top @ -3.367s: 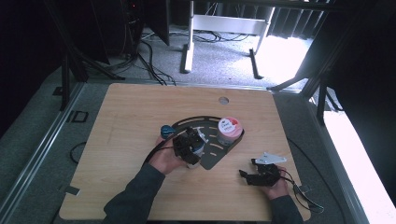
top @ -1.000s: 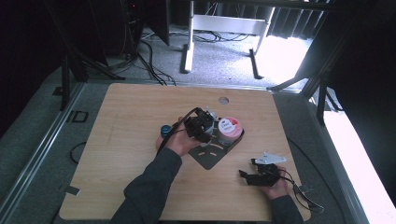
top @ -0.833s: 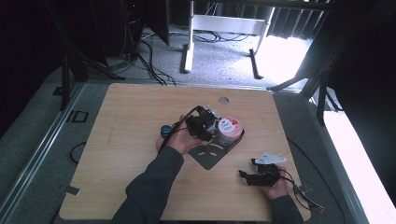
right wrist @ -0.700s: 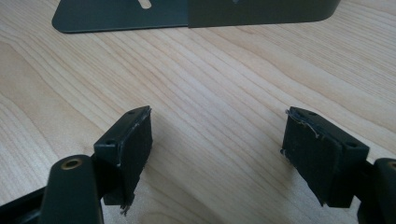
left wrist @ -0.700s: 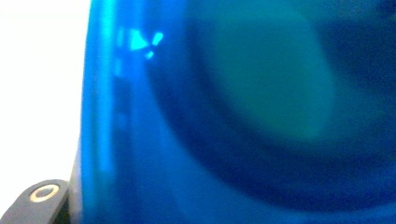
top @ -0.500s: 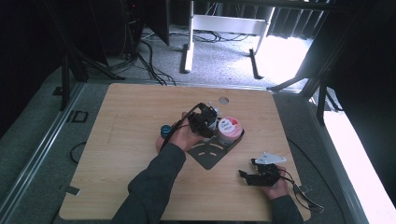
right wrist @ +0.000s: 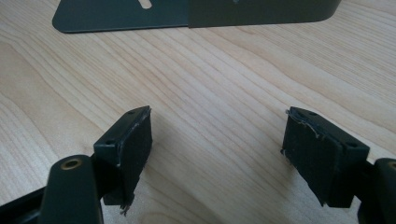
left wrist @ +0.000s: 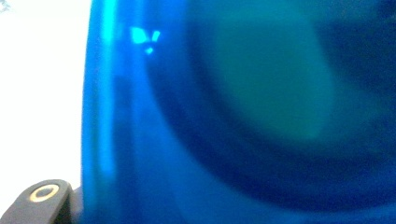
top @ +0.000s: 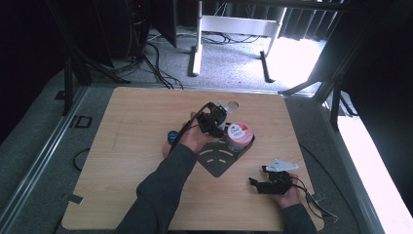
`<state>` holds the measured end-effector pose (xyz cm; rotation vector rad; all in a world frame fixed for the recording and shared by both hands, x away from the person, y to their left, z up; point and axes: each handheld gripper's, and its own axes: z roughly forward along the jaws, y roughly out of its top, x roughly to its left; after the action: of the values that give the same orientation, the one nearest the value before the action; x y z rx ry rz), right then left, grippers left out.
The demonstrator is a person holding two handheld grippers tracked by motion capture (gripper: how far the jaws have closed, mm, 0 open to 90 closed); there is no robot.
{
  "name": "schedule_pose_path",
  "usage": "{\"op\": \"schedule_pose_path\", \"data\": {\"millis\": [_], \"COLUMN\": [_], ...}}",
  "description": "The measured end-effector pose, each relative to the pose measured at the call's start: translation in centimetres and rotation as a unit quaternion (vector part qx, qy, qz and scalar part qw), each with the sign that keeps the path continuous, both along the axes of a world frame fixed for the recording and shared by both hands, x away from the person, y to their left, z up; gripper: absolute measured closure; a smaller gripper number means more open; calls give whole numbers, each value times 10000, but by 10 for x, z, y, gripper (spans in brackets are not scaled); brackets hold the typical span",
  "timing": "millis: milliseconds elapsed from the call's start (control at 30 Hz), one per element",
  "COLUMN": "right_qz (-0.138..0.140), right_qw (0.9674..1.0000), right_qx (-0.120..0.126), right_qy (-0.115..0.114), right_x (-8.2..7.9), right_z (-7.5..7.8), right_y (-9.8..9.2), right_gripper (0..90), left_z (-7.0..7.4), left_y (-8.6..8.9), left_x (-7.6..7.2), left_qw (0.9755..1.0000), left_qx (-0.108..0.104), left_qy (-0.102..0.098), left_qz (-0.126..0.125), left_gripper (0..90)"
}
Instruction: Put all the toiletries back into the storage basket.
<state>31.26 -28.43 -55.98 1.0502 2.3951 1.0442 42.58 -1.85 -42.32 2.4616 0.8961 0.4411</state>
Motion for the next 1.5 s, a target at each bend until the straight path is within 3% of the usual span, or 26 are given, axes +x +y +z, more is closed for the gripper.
{"op": "schedule_pose_path", "data": {"millis": [700, 900, 1167, 1500], "right_qz": [5, 8, 16, 21], "right_qw": [10000, 10000, 10000, 10000], "right_qx": [0, -1, -10, -7], "right_qy": [11, 9, 13, 11], "right_x": [0, 0, 0, 0], "right_z": [0, 0, 0, 0], "right_y": [0, 0, 0, 0], "right_gripper": [235, 234, 231, 230], "left_z": [-17, -20, -22, -30], "left_y": [-8, -13, -23, -25], "left_x": [25, 31, 39, 48], "left_qw": [9996, 9996, 9993, 9983], "left_qx": [-157, -50, -89, -248], "left_qy": [-27, -47, -60, -35], "left_qz": [228, 269, 362, 525], "left_gripper": [552, 552, 552, 551]}}
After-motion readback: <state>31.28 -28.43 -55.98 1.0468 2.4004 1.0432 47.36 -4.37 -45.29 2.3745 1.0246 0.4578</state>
